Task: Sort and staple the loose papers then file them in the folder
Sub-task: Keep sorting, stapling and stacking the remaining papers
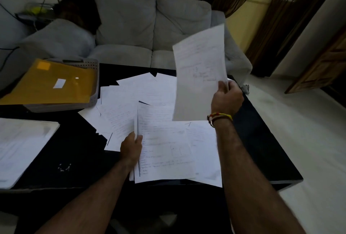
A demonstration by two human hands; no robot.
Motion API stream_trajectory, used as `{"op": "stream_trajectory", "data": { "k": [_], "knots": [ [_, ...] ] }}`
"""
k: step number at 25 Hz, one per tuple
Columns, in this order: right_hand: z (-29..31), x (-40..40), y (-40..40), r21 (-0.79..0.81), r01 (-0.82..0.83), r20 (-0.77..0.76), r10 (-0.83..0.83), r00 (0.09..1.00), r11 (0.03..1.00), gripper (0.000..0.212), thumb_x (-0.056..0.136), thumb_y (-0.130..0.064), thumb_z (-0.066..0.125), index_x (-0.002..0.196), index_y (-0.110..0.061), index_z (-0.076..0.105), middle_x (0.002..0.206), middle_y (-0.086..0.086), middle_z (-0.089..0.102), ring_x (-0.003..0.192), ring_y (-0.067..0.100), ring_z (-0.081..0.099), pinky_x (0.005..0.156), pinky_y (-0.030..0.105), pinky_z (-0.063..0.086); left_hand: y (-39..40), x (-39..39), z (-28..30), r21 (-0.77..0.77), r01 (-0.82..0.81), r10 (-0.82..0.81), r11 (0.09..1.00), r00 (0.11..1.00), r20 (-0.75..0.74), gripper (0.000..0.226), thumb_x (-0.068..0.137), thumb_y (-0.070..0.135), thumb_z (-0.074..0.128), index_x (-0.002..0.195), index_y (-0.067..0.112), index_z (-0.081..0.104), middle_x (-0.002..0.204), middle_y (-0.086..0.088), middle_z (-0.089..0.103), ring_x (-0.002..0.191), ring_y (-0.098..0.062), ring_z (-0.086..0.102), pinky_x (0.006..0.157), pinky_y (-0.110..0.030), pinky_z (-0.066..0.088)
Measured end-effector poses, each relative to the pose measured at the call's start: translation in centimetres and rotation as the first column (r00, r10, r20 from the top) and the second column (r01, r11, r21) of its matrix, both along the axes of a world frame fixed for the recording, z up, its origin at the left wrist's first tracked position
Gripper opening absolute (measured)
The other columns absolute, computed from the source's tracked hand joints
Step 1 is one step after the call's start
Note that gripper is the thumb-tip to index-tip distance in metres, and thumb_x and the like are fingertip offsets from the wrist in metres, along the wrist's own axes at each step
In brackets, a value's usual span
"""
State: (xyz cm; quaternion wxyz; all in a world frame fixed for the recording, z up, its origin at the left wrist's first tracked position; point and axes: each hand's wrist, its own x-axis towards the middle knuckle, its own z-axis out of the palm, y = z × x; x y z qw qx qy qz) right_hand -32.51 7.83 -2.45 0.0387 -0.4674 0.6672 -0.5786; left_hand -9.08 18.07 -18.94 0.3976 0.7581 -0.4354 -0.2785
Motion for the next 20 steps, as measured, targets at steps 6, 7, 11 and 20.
{"op": "stream_trajectory", "data": {
  "k": [6,7,11,20],
  "knots": [
    [-7.2,5.4,1.4,0.437,-0.355,0.250,0.267,0.931,0.827,0.018,0.082,-0.024,0.066,0.077,-0.007,0.065,0.075,0.006,0.066,0.076,0.025,0.063,0.065,0.028,0.046,0.2,3.0,-0.1,0.031,-0.110,0.106,0.993,0.988,0.112,0.041,0.093,0.022,0.056,0.056,0.010,0.043,0.072,-0.021,0.060,0.075,-0.037,0.058,0.057,-0.033,0.027],
    [-9.4,6.3,2.1,0.503,-0.374,0.259,0.277,0.925,0.779,0.017,0.081,-0.023,0.066,0.078,-0.006,0.066,0.076,0.007,0.066,0.076,0.024,0.063,0.064,0.027,0.044,0.4,3.3,-0.4,0.041,-0.133,0.128,0.990,0.985,0.112,0.039,0.091,0.020,0.055,0.056,0.008,0.044,0.072,-0.020,0.061,0.073,-0.036,0.058,0.055,-0.034,0.028],
    [-15.5,7.4,3.9,0.707,-0.350,0.163,0.340,0.926,0.615,0.017,0.071,-0.018,0.063,0.062,-0.006,0.054,0.065,0.005,0.057,0.069,0.028,0.058,0.058,0.030,0.043,0.6,3.0,-0.6,0.021,-0.186,0.185,0.982,0.982,0.034,0.030,0.093,0.016,0.052,0.065,0.005,0.051,0.072,-0.013,0.061,0.071,-0.024,0.053,0.054,-0.034,0.030],
    [-15.4,5.7,1.4,0.764,-0.477,0.293,0.426,0.856,0.434,0.058,0.070,-0.015,0.082,0.118,-0.009,0.050,0.112,0.005,0.055,0.105,0.023,0.057,0.087,0.031,0.047,1.3,2.8,0.8,-0.036,-0.158,0.145,0.987,0.959,-0.244,0.031,0.098,0.035,0.049,0.101,0.010,0.067,0.094,0.004,0.064,0.091,-0.018,0.058,0.071,-0.025,0.038]
  ]
}}
